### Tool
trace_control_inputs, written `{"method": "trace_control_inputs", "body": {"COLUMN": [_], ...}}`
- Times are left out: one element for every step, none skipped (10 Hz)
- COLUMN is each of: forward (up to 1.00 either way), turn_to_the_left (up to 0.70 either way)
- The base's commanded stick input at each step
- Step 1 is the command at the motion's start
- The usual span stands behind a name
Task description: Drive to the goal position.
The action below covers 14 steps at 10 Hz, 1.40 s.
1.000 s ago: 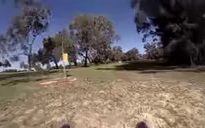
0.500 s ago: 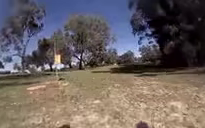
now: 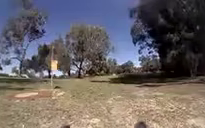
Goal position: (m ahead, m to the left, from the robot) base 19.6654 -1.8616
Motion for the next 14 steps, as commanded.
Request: {"method": "trace_control_inputs", "body": {"forward": [1.0,1.0,1.0,1.0,1.0,1.0,1.0,1.0,1.0,1.0,1.0,1.0,1.0,1.0], "turn_to_the_left": [0.0,0.0,0.0,0.0,0.0,0.0,0.0,0.0,0.0,0.0,0.0,0.0,0.0,0.0]}}
